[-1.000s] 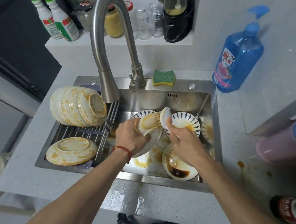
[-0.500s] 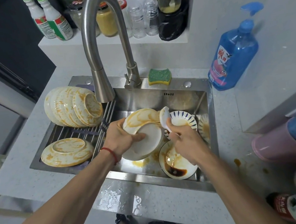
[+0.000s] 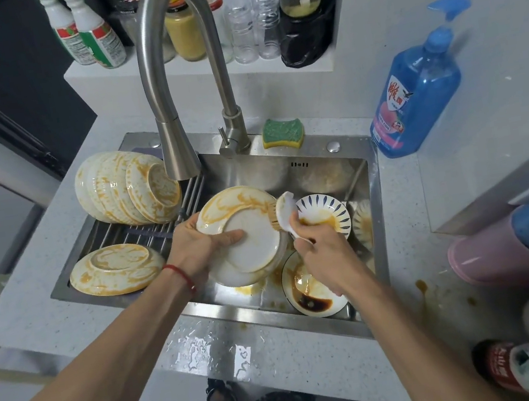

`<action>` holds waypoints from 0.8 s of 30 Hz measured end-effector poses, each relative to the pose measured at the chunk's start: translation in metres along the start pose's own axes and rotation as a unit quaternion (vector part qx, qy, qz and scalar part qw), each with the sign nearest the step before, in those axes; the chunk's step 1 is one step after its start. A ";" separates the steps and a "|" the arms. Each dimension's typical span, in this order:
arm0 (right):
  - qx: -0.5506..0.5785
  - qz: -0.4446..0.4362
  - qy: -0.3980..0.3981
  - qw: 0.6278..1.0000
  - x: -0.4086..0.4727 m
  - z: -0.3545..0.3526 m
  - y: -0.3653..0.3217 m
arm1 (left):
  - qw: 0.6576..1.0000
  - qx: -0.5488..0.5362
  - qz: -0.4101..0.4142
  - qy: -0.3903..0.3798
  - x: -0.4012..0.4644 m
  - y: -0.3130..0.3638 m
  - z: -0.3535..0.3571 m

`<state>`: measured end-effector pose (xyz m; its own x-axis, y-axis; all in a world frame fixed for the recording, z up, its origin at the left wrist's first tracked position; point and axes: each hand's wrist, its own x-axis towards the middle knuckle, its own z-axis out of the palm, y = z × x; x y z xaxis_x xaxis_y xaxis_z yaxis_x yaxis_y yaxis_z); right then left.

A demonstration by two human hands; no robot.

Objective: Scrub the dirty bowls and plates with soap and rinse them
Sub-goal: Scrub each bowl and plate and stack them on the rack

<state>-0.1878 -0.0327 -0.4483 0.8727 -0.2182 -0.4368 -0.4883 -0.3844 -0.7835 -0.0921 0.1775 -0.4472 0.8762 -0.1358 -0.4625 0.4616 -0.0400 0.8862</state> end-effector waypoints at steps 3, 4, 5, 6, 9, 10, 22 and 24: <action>0.012 0.029 -0.004 1.000 -0.001 -0.003 0.003 | 1.000 -0.027 -0.011 0.006 -0.002 -0.003 -0.001; 0.000 0.023 -0.012 1.000 -0.002 -0.003 0.005 | 0.999 -0.036 -0.014 0.008 -0.003 -0.004 -0.003; -0.008 0.018 -0.021 1.000 -0.003 -0.003 0.004 | 0.999 -0.045 -0.014 0.008 -0.003 -0.003 -0.003; -0.011 0.018 -0.020 1.000 -0.002 -0.004 0.005 | 0.998 -0.053 -0.016 0.007 -0.004 -0.003 -0.002; -0.002 0.033 -0.012 0.999 -0.002 -0.002 0.011 | 0.997 -0.068 -0.020 0.010 -0.003 -0.004 -0.002; -0.009 0.028 -0.020 0.999 -0.004 0.000 0.012 | 0.997 -0.077 -0.023 0.017 -0.002 -0.004 -0.003; -0.039 0.007 -0.022 0.999 -0.015 0.010 0.014 | 0.984 -0.152 -0.077 0.046 0.007 -0.018 -0.005; -0.057 -0.012 -0.044 0.997 -0.019 0.013 0.011 | 0.980 -0.162 -0.093 0.061 0.009 -0.021 -0.004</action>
<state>-0.2099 -0.0208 -0.4546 0.8789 -0.1306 -0.4588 -0.4597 -0.4885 -0.7416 -0.0928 0.1813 -0.4702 0.7738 -0.0351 -0.6324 0.6170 0.2673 0.7402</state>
